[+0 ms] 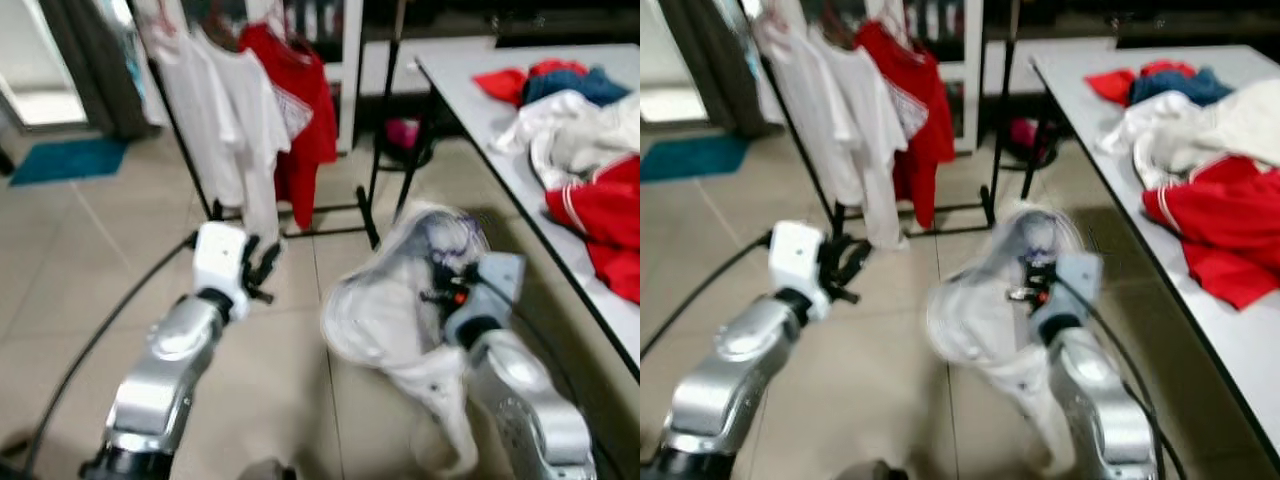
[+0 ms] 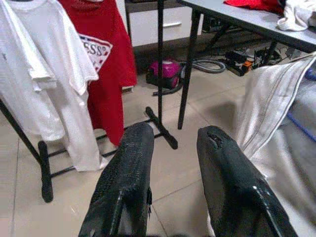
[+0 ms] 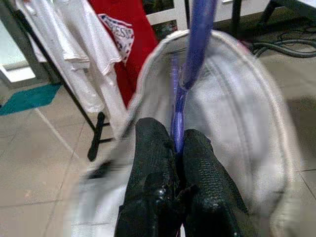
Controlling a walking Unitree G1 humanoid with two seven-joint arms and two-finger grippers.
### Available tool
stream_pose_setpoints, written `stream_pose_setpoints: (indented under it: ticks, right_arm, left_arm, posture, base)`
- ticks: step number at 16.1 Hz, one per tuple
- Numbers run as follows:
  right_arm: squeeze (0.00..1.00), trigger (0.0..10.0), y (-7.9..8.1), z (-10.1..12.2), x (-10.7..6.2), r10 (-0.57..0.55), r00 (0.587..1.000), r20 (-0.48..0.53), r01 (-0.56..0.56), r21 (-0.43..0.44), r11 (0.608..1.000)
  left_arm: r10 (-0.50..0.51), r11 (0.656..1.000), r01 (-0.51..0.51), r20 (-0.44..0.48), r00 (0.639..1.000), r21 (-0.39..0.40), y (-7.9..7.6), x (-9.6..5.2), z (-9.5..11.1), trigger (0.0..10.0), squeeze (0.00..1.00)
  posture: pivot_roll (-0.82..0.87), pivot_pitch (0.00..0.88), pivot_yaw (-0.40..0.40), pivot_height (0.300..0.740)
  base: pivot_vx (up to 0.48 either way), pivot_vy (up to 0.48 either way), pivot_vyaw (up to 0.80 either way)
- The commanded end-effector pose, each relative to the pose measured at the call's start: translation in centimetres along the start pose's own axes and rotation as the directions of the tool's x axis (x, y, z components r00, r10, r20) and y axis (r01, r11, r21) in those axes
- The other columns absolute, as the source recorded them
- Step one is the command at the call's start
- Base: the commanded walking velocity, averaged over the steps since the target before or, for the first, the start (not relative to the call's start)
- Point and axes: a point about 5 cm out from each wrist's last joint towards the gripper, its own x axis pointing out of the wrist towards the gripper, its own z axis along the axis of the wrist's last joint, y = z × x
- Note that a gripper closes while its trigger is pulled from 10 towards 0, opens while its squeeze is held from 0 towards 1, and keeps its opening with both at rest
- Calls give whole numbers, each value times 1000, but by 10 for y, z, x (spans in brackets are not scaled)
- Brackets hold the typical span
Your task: Hang hanger
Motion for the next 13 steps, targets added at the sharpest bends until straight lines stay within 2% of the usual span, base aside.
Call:
stream_pose_setpoints:
  ticks: [1,4,8,13]
  right_arm:
    - [0,10000,-3,14,-1,0,999,54,1,-20,1000]
    - [0,10000,-3,13,0,3,1000,29,-3,-22,1000]
    - [0,10000,-6,2,3,-18,997,-79,16,-32,999]
    - [0,10000,-9,2,5,-30,995,-98,24,-56,998]
  left_arm:
    - [-24,1000,24,0,1000,3,-6,1,1,10000,0]
    - [-25,1000,25,4,1000,-14,-7,2,3,10000,0]
    - [-33,999,33,-2,999,5,-6,2,2,10000,0]
    - [-52,999,52,-8,999,12,-9,4,1,10000,0]
  posture:
    - [26,86,47,740]
    - [27,88,47,740]
    - [29,84,48,740]
    - [22,75,58,740]
  base:
    - [307,0,0]
    - [310,0,0]
    - [311,0,0]
    - [310,0,0]
